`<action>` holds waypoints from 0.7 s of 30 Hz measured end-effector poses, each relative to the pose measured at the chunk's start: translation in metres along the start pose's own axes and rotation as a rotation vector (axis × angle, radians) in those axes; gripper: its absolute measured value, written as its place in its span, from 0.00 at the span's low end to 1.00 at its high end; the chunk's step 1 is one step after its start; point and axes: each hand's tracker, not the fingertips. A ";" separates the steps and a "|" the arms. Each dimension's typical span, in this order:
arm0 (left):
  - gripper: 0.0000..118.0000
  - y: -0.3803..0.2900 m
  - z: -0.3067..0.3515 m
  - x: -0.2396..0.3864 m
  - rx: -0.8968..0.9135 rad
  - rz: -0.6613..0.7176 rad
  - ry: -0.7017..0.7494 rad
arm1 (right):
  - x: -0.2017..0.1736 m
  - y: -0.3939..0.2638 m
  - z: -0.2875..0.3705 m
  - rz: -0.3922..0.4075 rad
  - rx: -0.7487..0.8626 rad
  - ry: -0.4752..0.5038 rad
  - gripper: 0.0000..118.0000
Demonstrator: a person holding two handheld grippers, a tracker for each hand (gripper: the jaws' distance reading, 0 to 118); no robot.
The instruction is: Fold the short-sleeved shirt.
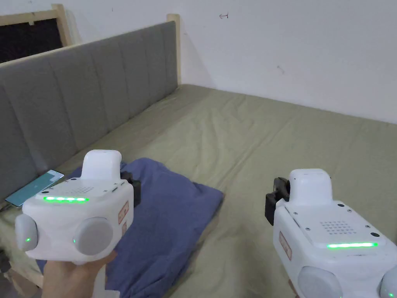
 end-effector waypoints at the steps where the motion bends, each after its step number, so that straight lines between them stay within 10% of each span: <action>1: 0.04 -0.005 -0.017 -0.002 -0.037 0.037 -0.037 | 0.001 -0.003 -0.003 -0.007 -0.012 0.004 0.00; 4: 0.49 -0.021 -0.064 -0.005 -0.155 0.189 -0.133 | 0.008 -0.011 -0.019 -0.063 -0.066 0.011 0.00; 10: 1.00 -0.042 -0.145 0.002 -0.352 0.161 -0.103 | 0.018 -0.029 -0.051 -0.071 -0.148 0.002 0.00; 21: 0.89 -0.080 -0.231 0.017 -0.551 -0.016 -0.041 | 0.029 -0.062 -0.090 -0.120 -0.276 0.002 0.00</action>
